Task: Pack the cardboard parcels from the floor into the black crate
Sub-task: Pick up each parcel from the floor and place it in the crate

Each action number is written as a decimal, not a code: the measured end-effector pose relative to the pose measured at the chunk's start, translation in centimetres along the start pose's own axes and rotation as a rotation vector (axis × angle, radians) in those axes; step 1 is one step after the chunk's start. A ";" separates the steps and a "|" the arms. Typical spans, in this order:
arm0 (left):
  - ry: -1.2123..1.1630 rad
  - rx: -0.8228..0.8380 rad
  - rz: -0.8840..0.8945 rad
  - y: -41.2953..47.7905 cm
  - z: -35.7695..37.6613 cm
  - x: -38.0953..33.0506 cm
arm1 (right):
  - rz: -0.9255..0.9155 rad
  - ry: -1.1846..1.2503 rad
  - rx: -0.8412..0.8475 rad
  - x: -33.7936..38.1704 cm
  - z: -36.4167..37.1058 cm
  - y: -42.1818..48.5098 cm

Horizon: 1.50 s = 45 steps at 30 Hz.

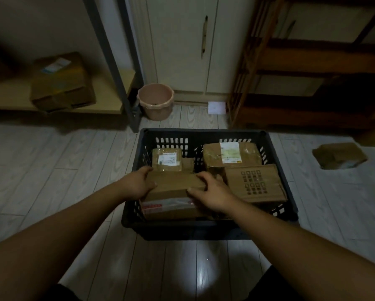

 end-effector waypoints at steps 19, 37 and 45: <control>0.843 0.245 0.167 5.3 6.1 2.2 | 0.165 -0.353 0.215 -4.1 5.8 4.7; 0.428 0.192 0.182 -7.3 -10.6 -8.1 | 0.196 -0.086 0.047 9.6 -10.6 -9.9; 0.241 0.196 0.254 -22.7 -23.4 -21.7 | 0.282 -0.047 -0.131 19.3 -25.9 -26.7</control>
Point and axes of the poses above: each hand's wrist, its own y-axis towards the middle knuckle, its own z-axis out of the palm, x = y × z, the point moved 3 cm from there along y, towards the middle knuckle, and after that the axes turned 6 degrees about y, right-handed, at the moved point
